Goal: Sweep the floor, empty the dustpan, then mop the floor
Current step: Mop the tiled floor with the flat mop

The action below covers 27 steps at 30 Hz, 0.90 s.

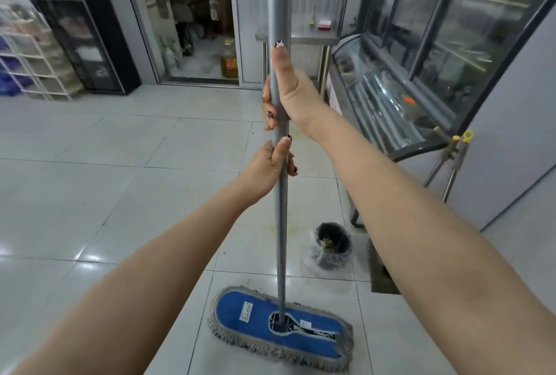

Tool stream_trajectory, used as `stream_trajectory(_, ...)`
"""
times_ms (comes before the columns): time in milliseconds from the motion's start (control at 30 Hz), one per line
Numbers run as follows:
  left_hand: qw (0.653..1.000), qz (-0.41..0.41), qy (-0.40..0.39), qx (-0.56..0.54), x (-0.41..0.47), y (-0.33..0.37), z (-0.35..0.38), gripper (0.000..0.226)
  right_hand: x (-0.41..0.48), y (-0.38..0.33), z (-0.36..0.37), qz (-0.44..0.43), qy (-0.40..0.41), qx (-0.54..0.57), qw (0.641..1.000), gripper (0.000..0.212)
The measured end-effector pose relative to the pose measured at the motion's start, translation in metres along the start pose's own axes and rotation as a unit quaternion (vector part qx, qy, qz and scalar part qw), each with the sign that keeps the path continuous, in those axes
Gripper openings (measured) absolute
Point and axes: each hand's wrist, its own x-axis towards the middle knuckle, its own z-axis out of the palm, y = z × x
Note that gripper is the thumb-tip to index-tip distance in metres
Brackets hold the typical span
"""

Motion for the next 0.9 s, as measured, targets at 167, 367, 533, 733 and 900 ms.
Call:
stream_trajectory(167,0.999,-0.014,0.045,0.007,0.026,-0.028,-0.05,0.05,0.052,0.018,0.039,-0.005,-0.031,0.022,0.999,0.08)
stream_trajectory(367,0.998,-0.037,0.055,0.015,0.056,-0.055,-0.108,0.046,0.115,0.037,0.078,-0.009,-0.069,0.041,0.997,0.073)
stream_trajectory(533,0.996,-0.046,0.071,-0.003,0.068,-0.073,-0.145,0.04,0.148,0.046,0.111,0.0,-0.085,0.038,0.996,0.072)
stream_trajectory(733,0.997,-0.075,0.034,0.013,0.07,-0.117,-0.189,0.036,0.171,0.079,0.161,0.022,-0.07,0.028,0.997,0.084)
stream_trajectory(900,0.988,-0.122,-0.06,0.073,0.052,-0.178,-0.224,0.041,0.159,0.125,0.219,0.071,-0.022,-0.003,0.997,0.095)
